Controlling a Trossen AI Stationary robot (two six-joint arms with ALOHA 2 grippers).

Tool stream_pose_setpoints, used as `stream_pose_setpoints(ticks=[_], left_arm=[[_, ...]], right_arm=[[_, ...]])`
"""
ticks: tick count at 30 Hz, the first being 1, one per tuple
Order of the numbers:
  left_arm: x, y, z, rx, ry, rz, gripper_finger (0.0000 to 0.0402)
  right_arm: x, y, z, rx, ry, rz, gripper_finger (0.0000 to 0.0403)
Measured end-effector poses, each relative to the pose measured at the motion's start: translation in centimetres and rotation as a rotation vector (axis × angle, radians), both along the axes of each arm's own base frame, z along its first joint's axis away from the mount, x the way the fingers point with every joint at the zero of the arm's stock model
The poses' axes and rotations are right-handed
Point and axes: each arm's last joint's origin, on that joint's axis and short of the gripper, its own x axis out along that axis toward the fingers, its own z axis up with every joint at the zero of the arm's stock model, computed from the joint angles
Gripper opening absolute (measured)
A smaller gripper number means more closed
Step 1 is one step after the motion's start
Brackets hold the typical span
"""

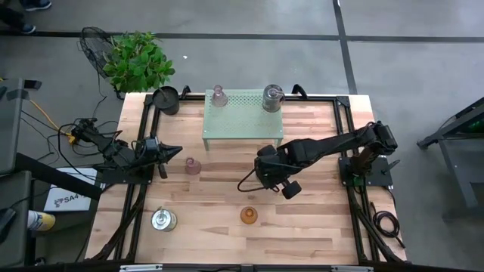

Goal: Pick & Place candle stick holders
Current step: Put the top scented candle on the shelf

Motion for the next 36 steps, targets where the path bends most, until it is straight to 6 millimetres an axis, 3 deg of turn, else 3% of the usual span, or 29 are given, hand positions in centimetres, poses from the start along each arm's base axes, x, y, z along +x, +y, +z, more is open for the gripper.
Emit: stream_pose_setpoints(ticks=[8,20,26,36], left_arm=[[0.0,0.0,0.0,0.000,0.000,0.000,0.0001],[0.0,0.0,0.0,0.000,-0.001,0.005,0.0001],[0.0,0.0,0.0,0.000,-0.001,0.006,0.0001],[0.0,0.0,0.0,0.002,0.000,0.009,0.0001]], right_arm=[[0.1,-1.4,4.6,-0.011,-0.074,-0.031,0.0000],[-0.6,-6.5,10.9,-0.033,-0.201,-0.122,0.0000],[-0.6,-9.9,12.2,-0.070,-0.239,-0.165,0.0000],[2.2,-15.4,11.9,-0.098,-0.178,-0.211,0.0000]])
